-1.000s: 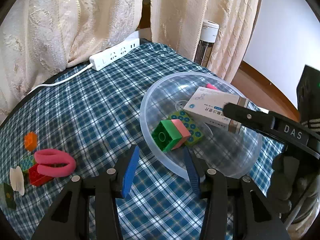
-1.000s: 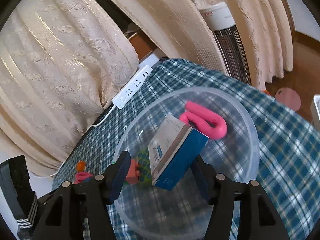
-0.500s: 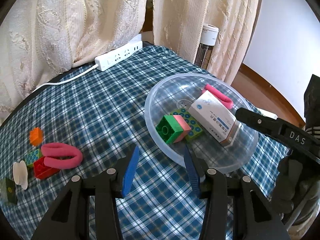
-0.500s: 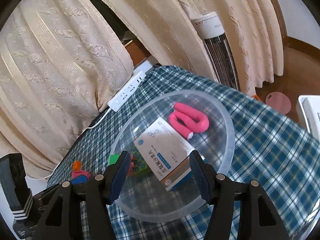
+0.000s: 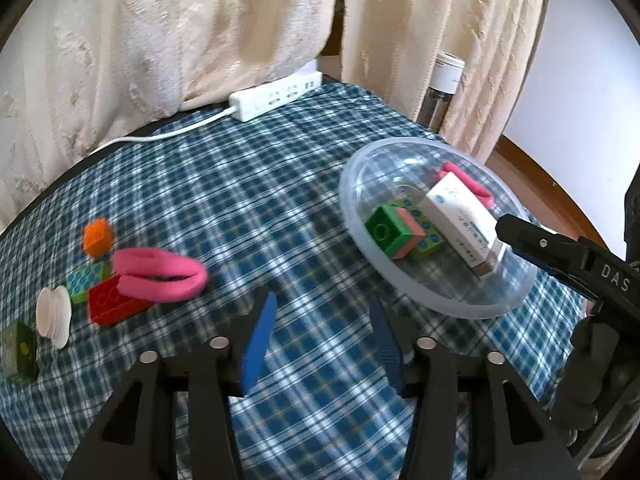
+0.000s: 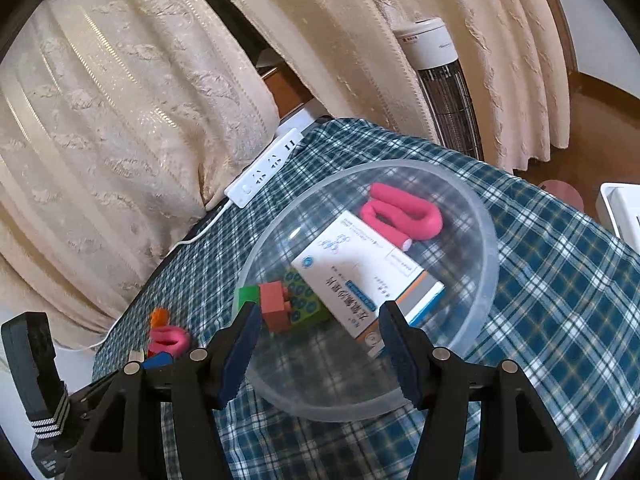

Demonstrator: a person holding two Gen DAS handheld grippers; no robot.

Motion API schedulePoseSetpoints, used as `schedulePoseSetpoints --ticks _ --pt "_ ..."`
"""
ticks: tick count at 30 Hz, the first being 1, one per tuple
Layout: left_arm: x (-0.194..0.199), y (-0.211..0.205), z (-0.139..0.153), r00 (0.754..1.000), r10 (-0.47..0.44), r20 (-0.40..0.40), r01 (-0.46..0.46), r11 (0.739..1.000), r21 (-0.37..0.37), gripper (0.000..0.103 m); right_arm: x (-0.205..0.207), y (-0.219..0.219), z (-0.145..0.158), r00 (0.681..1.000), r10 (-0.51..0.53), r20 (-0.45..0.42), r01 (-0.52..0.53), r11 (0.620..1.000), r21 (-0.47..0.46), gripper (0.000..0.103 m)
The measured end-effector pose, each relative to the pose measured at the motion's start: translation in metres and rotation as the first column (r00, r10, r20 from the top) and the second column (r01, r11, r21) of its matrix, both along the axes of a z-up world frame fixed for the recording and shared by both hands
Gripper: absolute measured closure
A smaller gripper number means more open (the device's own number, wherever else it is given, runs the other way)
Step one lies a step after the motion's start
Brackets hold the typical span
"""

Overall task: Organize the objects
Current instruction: 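Withdraw both tools from the bowl back toward the table items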

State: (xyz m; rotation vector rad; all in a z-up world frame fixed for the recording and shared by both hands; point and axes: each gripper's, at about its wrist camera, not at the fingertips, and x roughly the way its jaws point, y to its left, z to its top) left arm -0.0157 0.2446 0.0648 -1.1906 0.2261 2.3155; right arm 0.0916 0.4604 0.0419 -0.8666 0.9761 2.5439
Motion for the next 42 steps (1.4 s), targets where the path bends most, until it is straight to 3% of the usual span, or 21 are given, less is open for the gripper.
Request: schedulePoseSetpoints --ticks 10,25,42 --pt "-0.007 -0.046 -0.004 0.996 0.092 -0.002 -0.092 0.996 0.003 0.038 -0.020 -0.034 0.006 0.998 0.055 0.010 -0.055 0.998 0.040 0.031" --pt "-0.017 -0.115 -0.012 0.974 0.227 0.010 -0.227 0.974 0.015 0.037 -0.052 -0.082 0.008 0.986 0.163 0.039 -0.166 0.983 0.076 0.030" --pt "-0.043 -0.199 -0.017 0.905 0.426 -0.004 -0.426 0.905 0.011 0.037 -0.080 -0.124 -0.002 0.962 0.262 0.076 -0.269 0.959 0.086 0.029"
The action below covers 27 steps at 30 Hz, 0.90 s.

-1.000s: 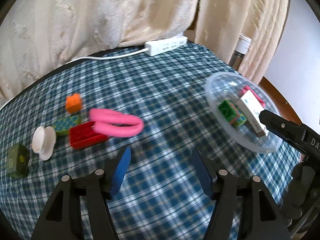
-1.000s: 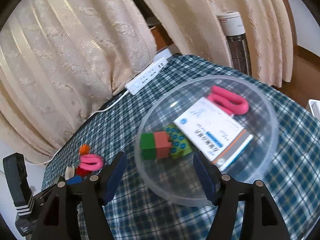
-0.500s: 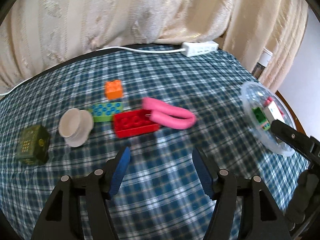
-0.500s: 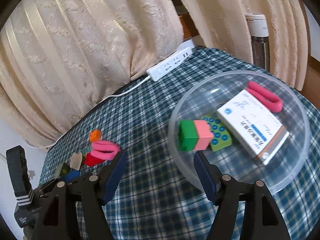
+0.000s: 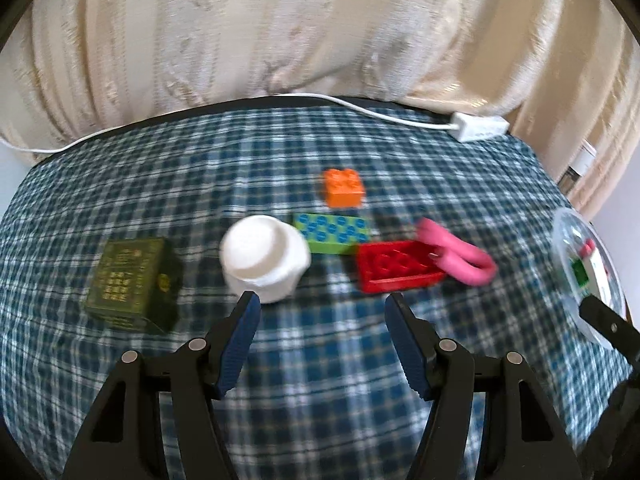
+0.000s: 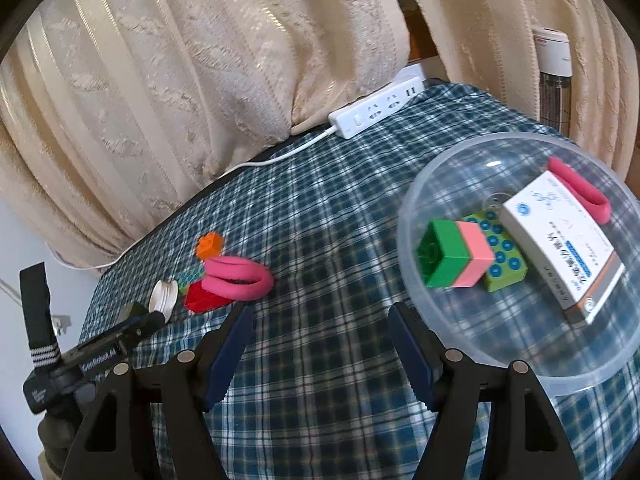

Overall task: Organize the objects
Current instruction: 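Withdraw both tools from the bowl back toward the table items, then lower the left tool around the white cup and close on it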

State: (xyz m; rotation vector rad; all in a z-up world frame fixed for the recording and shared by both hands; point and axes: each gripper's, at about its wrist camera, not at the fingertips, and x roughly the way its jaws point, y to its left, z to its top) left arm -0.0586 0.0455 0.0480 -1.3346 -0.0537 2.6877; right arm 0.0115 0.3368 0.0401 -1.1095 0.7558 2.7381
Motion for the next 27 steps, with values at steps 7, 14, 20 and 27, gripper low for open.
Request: schedulePoseSetpoints --ticks 7,14,20,27 --pt "-0.013 -0.015 -0.009 0.999 0.043 0.014 -0.043 0.999 -0.017 0.037 -0.009 -0.009 -0.006 0.999 0.031 0.015 -0.031 1.000 0.001 0.028" --pt "-0.030 -0.024 -0.013 0.998 0.066 0.011 -0.066 0.997 -0.033 0.037 -0.018 -0.016 -0.012 0.998 0.062 0.025 -0.062 0.998 -0.004 0.026" --pt "-0.044 -0.029 -0.020 0.997 0.073 0.016 -0.072 0.997 -0.038 0.037 -0.026 -0.020 -0.015 0.996 0.083 0.034 -0.083 0.997 -0.006 0.026" --pt "-0.056 -0.025 -0.026 0.999 0.049 0.010 -0.049 0.998 -0.047 0.037 -0.033 -0.025 -0.019 0.994 0.100 0.047 -0.100 0.995 -0.006 0.026"
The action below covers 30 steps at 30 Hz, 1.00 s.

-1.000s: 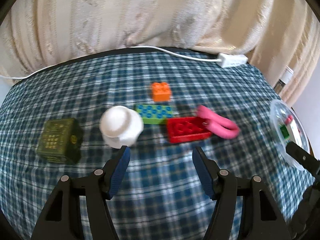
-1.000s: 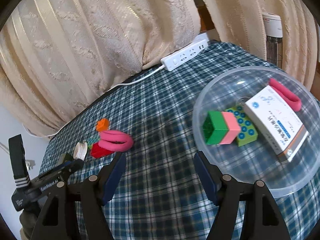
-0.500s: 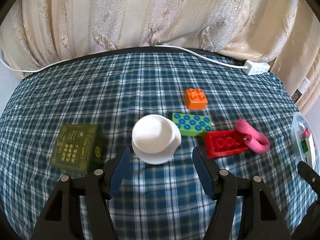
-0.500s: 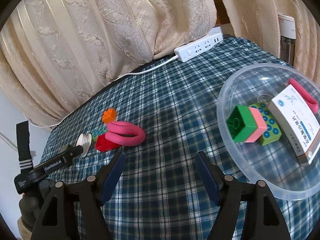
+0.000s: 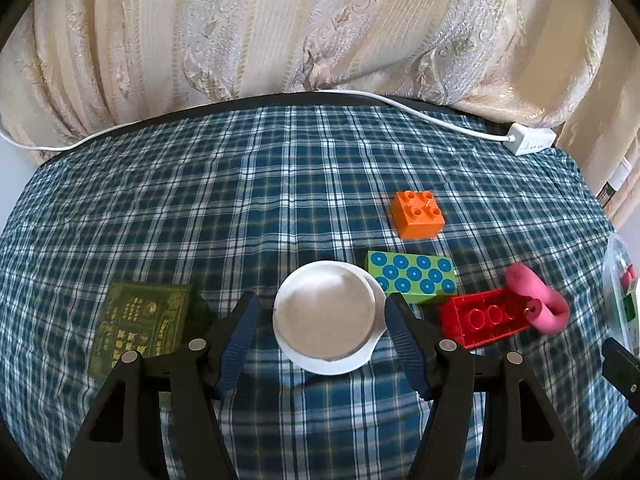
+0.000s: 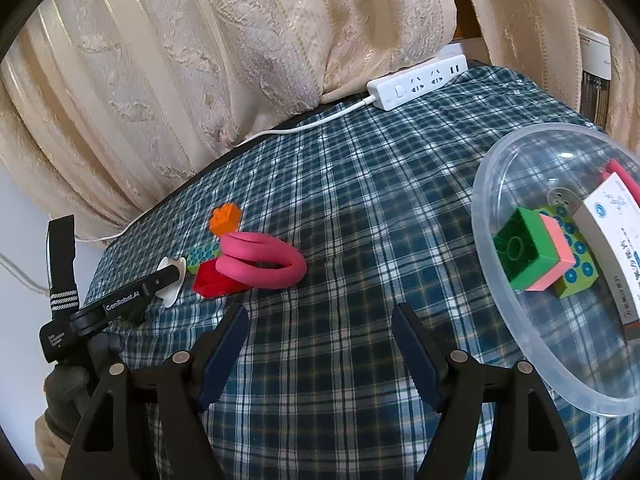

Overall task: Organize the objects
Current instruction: 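Lower the left tool around the white cup and close on it, then grasp the pink foam loop with the right tool while the left tool holds the white cup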

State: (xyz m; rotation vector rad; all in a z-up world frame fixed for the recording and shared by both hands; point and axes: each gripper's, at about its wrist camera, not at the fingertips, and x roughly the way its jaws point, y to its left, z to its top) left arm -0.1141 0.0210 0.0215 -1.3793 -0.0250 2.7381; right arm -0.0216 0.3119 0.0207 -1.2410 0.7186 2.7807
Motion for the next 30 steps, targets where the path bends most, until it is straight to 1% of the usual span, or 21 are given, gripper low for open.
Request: schedulePoseSetpoints --ticks 6,9,16,23,30 --pt "-0.003 0.002 -0.005 1.000 -0.019 -0.004 0.019 1.000 0.003 0.040 -0.009 -0.005 -0.003 1.000 0.019 0.010 -0.019 1.000 0.006 0.026" --pt "-0.003 0.002 -0.003 0.999 -0.033 -0.013 0.033 0.999 0.019 0.049 -0.013 -0.007 -0.003 1.000 0.027 0.013 -0.027 1.000 0.010 0.026" --pt "0.003 0.003 -0.002 0.999 -0.036 -0.018 0.036 0.999 0.015 0.050 -0.023 -0.014 0.000 0.999 0.052 0.006 -0.052 0.997 0.051 0.026" --pt "0.012 0.005 0.009 0.999 -0.041 -0.035 0.042 0.999 0.020 0.050 -0.041 -0.019 0.002 0.996 0.084 -0.008 -0.083 0.992 0.096 0.026" --pt "0.018 0.004 0.016 0.998 -0.047 -0.049 0.049 0.998 0.030 0.049 -0.068 -0.031 0.003 0.986 0.165 -0.036 -0.158 0.977 0.141 0.026"
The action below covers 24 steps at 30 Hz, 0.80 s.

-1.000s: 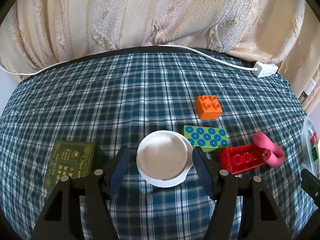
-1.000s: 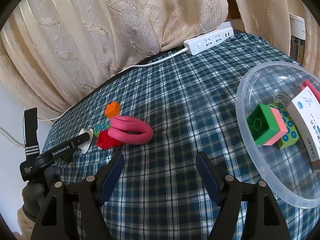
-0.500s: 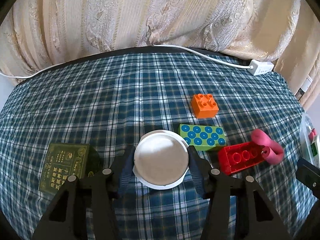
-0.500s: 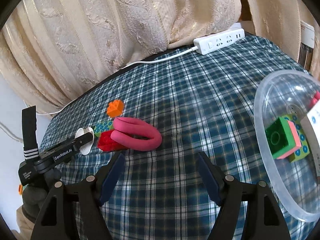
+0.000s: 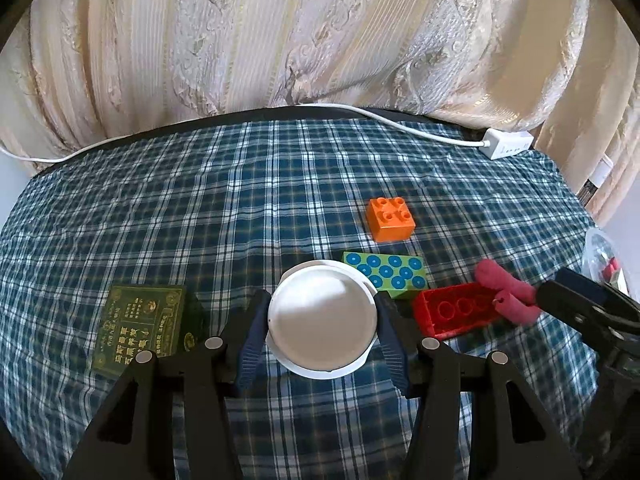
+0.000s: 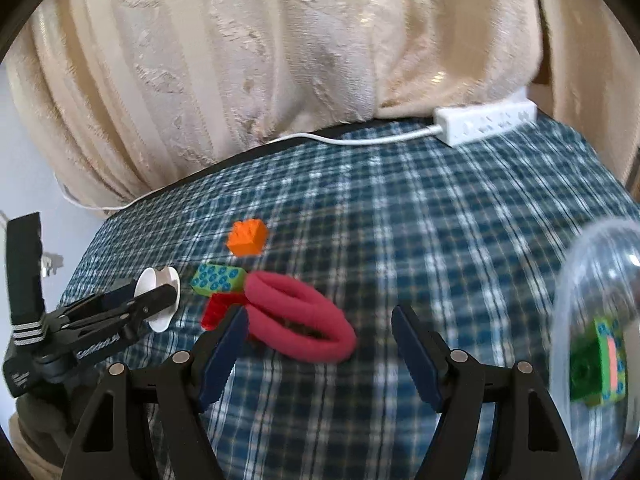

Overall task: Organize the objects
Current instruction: 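Grasp the pink foam loop with the right tool while the left tool holds the white cup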

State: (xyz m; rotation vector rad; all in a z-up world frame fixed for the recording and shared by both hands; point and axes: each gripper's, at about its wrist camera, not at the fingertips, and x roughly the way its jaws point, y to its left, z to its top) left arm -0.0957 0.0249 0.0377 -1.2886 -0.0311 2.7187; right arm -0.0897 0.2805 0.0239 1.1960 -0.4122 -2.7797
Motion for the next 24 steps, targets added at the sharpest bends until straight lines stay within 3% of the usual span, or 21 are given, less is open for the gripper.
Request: schedulePoseSetpoints --ticks 8,15,19,24 --pt "0.002 -0.001 0.002 1.000 0.000 -0.002 0.000 1.000 0.002 0.050 -0.017 -0.003 -0.013 0.991 0.133 0.022 -0.129 0.983 -0.128 0.026" --pt "0.002 -0.002 -0.001 1.000 -0.005 0.010 0.005 1.000 0.002 0.049 0.006 -0.014 -0.013 0.973 0.224 0.048 -0.217 0.968 -0.130 0.026" --pt "0.002 0.000 -0.001 1.000 -0.008 0.011 0.008 1.000 0.001 0.049 0.010 -0.017 -0.011 0.980 0.197 0.036 -0.195 0.979 -0.065 0.026" --pt "0.003 0.002 0.001 1.000 -0.015 0.006 0.015 1.000 -0.001 0.049 -0.001 -0.029 -0.008 0.986 0.167 0.018 -0.167 0.982 0.089 0.026"
